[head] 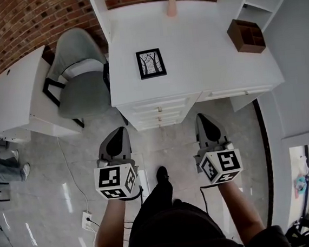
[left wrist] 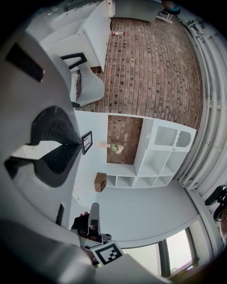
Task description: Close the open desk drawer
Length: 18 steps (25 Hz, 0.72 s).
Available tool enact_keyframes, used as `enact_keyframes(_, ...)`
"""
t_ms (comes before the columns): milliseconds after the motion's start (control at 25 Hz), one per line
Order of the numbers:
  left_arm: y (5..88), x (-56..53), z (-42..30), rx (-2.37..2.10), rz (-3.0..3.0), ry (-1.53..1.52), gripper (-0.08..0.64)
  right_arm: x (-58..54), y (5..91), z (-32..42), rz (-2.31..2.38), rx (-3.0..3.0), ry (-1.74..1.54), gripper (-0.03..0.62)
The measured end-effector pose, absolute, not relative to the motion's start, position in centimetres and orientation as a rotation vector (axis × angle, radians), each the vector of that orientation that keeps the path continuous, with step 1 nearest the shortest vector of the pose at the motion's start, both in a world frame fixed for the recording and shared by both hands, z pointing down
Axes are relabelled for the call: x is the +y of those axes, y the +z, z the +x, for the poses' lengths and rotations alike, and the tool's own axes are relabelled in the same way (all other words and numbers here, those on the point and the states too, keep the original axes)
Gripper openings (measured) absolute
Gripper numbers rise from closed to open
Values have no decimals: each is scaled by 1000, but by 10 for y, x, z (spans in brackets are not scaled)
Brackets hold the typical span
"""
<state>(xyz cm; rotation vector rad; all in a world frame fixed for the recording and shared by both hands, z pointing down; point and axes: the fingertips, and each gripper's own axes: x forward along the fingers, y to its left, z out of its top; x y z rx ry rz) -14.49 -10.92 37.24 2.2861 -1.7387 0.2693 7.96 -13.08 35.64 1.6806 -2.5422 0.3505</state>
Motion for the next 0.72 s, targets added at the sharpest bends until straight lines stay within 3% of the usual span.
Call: enact_keyframes(720, 362, -99, -148, -1752, 2274, 240, 9, -123, 344, 80, 1678, -2578, 327, 5)
